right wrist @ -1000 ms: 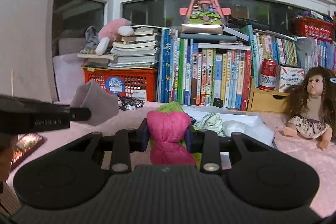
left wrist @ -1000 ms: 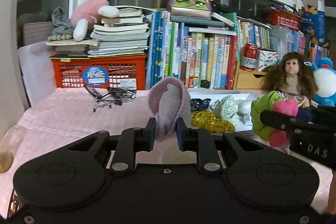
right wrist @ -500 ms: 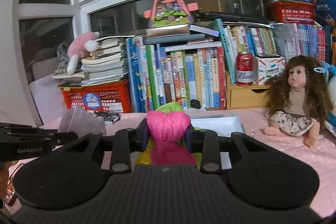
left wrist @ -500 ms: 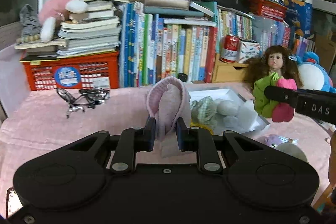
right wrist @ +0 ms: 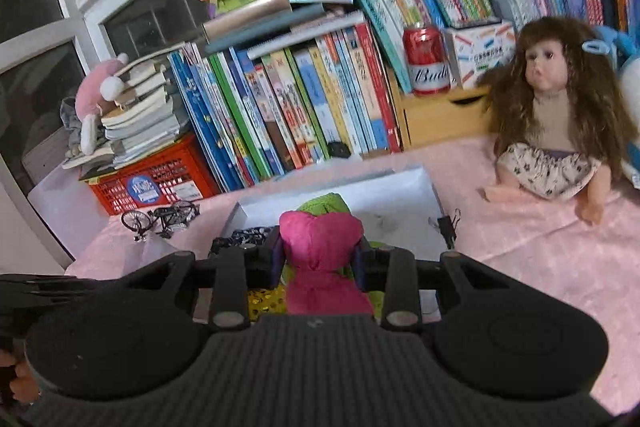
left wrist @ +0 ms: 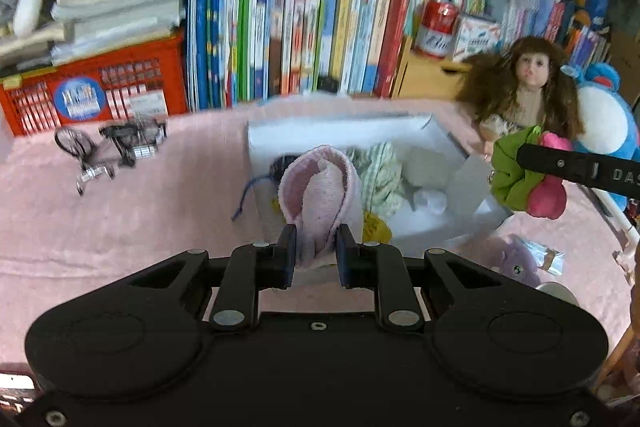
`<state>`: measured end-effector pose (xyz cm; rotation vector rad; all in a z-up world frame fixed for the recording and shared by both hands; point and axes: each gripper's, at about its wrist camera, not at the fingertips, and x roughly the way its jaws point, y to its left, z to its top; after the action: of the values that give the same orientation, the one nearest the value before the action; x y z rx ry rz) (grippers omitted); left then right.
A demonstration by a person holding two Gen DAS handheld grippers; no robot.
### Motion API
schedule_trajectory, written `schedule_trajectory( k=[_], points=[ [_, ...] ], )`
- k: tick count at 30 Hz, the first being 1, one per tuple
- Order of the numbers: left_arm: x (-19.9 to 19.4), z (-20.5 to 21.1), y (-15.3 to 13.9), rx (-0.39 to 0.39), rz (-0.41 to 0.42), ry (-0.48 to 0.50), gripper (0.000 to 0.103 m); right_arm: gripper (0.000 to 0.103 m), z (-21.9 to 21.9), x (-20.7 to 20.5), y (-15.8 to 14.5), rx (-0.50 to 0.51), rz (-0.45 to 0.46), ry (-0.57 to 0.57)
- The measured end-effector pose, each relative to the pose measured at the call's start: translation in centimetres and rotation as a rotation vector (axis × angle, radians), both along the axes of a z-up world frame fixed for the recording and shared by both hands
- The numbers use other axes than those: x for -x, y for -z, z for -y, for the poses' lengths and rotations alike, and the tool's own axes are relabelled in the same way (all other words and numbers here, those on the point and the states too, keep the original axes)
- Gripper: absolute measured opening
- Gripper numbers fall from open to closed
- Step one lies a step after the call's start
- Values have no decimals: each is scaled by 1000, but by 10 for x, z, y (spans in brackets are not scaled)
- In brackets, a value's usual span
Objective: Organize soft objects
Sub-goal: 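Carry the pink sock and the pink-green plush over the white tray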
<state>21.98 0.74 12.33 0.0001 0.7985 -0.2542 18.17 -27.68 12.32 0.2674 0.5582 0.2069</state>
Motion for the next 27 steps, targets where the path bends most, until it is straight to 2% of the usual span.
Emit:
schedule_trajectory(
  k=[7,11,20,22,27],
  points=[
    [-30,15,22,-54,-94,-24,19,39,-13,-33,7,44,-77,-65],
    [-47,22,29,-98,-111,-45,19,39,-25,-54,14,60,-146,-104],
    [-76,36,45,-128,-148,-62,19,40,-46,-92,43,89,-276,-127],
    [-87,38,47,-148,-147,-82,19,40,-47,-100,44,101,-287,-114],
    [-109,37,50,-119,-161,-119,19,40,-47,-117,43,112,-281,-80]
  ],
)
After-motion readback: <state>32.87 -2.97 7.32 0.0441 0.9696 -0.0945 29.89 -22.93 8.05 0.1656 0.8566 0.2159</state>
